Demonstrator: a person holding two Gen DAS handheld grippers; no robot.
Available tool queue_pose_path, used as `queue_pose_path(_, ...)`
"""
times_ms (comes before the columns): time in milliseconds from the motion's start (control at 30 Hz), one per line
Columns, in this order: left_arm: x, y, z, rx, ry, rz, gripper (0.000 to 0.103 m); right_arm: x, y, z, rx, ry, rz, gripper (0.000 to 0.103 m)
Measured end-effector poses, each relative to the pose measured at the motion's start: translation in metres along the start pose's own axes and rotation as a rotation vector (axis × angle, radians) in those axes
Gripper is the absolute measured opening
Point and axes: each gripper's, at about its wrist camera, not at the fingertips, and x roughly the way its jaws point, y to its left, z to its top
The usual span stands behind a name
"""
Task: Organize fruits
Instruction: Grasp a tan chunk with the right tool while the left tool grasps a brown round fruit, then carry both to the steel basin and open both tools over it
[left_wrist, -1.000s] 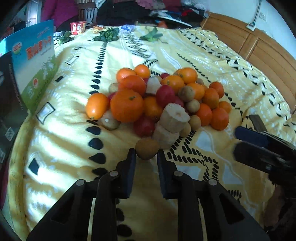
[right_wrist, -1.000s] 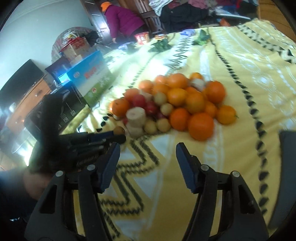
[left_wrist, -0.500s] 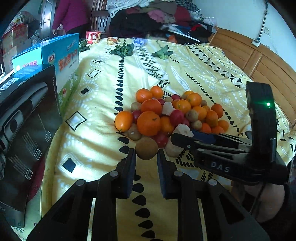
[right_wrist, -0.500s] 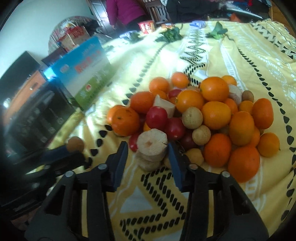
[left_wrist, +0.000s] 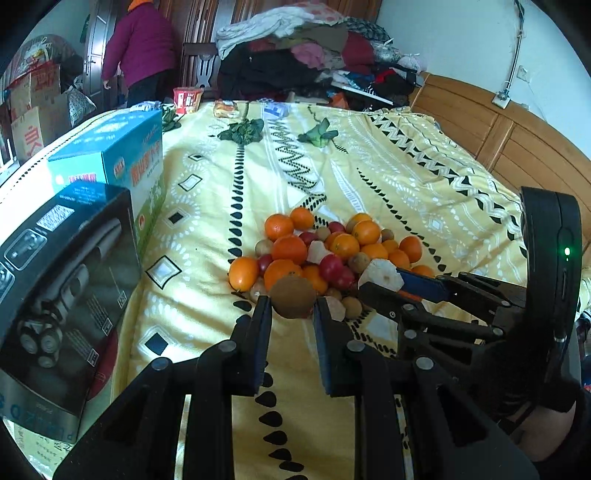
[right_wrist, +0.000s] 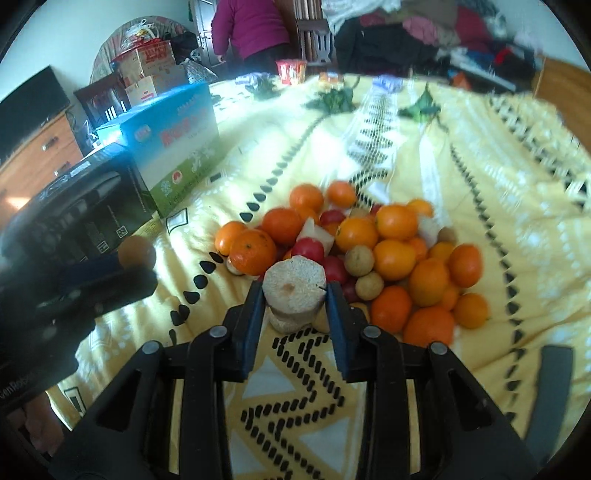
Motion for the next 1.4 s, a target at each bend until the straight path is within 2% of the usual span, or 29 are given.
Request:
queue_pose_path(533, -0.041, 0.000, 0.013, -0.017, -0.078, 0.000, 0.023, -0.028, 0.016, 0.019, -0.055, -0.042, -0.050, 0.034)
queue_pose_path(767, -0.069, 0.016, 0.023, -0.045, -0.141, 0.017, 0.023, -0.041, 0.031, 0.033, -0.086, -0.069, -0.044, 0.034)
queue_pose_path(900, -0.095, 0.046, 0.029, -0.086, -0.180, 0.065, 0.023, -0.051, 0.053, 0.047, -0.110, -0.100, 0.002, 0.034)
queue_pose_path(1067, -0.137, 0.103, 0.028, -0.177, -0.241, 0.157, 0.023, -0.060, 0.099, 0.068, -0.170, -0.135, 0.087, 0.034)
queue_pose_path(1200, -0.170, 0.161, 0.017, -0.272, -0.273, 0.253, 0.023, -0.060, 0.155, 0.085, -0.242, -0.145, 0.183, 0.034)
queue_pose_path(1400, -0.208, 0.250, -0.018, -0.422, -0.275, 0.391, 0.023, -0.050, 0.248, 0.095, -0.345, -0.114, 0.345, 0.034)
